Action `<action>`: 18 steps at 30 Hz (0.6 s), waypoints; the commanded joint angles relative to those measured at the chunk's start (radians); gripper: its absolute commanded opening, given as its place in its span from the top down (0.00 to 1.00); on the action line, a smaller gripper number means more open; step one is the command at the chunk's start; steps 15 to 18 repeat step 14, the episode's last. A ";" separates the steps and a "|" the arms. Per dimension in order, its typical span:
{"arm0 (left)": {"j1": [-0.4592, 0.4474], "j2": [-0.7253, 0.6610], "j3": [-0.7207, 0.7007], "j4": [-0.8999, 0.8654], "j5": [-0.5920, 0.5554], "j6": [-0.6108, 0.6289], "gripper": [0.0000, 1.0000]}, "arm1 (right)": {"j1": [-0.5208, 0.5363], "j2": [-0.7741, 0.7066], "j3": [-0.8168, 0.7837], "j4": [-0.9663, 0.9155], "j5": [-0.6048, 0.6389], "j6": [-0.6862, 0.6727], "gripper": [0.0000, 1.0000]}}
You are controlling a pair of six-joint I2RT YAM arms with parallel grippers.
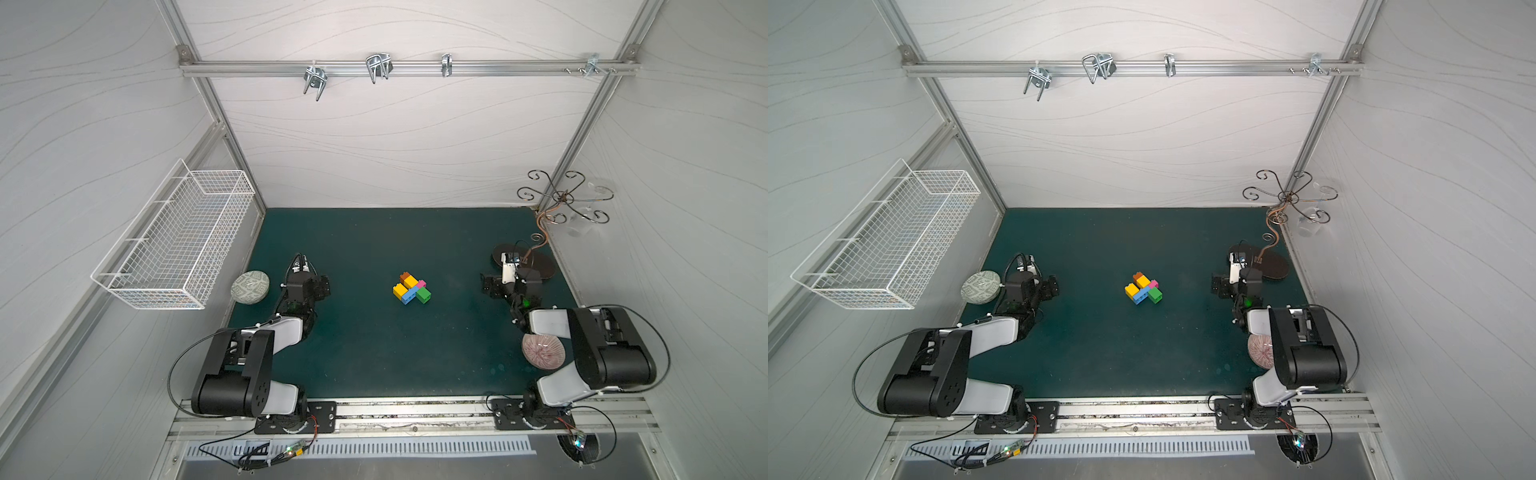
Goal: Assemble the number 4 with lego
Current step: Reset both arms
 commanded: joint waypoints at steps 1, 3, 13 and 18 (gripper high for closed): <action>0.010 0.032 0.013 0.153 0.014 0.031 0.03 | 0.016 0.013 -0.013 0.135 0.019 -0.034 0.01; 0.013 0.060 0.009 0.189 0.014 0.027 0.03 | 0.044 0.024 0.006 0.119 0.113 -0.038 0.01; 0.014 0.110 0.009 0.232 0.008 0.025 0.03 | 0.025 0.027 0.020 0.092 0.077 -0.025 0.01; 0.014 0.112 0.008 0.233 0.007 0.023 0.03 | 0.026 0.025 0.017 0.095 0.075 -0.027 0.01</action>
